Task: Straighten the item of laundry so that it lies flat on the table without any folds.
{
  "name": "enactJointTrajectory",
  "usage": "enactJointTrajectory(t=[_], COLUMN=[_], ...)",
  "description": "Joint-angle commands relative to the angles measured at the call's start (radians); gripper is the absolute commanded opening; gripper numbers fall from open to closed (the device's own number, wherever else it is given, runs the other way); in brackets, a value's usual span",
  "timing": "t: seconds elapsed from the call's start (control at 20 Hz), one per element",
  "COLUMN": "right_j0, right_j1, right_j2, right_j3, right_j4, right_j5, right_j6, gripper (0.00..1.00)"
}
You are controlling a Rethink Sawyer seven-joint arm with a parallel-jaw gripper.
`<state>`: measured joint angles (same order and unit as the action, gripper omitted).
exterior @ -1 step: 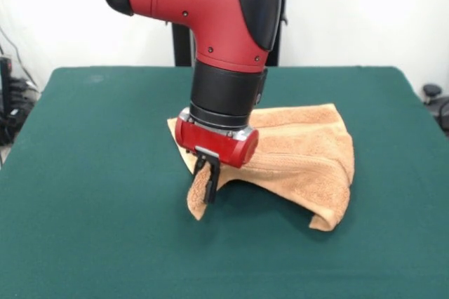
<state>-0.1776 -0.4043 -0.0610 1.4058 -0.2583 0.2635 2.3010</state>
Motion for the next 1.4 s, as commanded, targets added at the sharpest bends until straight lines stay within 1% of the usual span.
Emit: enactJointTrajectory(t=[0.05,0.2,0.55,0.75,1.0,1.1,1.4], right_j0=[0.01,0.017,0.021,0.016,-0.028,-0.043,-0.056], right_j1=[0.028,0.03,0.033,0.014,-0.111,-0.138,-0.184], right_j2=[0.094,0.083,0.078,0.086,0.143,0.162,0.196], right_j3=[-0.005,-0.007,-0.006,0.008,0.116,0.134,0.158], right_j4=[-0.035,-0.027,-0.032,-0.032,-0.021,-0.019,-0.013], right_j5=[0.108,0.108,0.098,0.112,0.209,0.23,0.28], right_j6=[-0.062,-0.044,-0.039,-0.053,-0.13,-0.149,-0.148], gripper=[1.0,1.0,1.0,1.0,1.0,1.0,1.0])
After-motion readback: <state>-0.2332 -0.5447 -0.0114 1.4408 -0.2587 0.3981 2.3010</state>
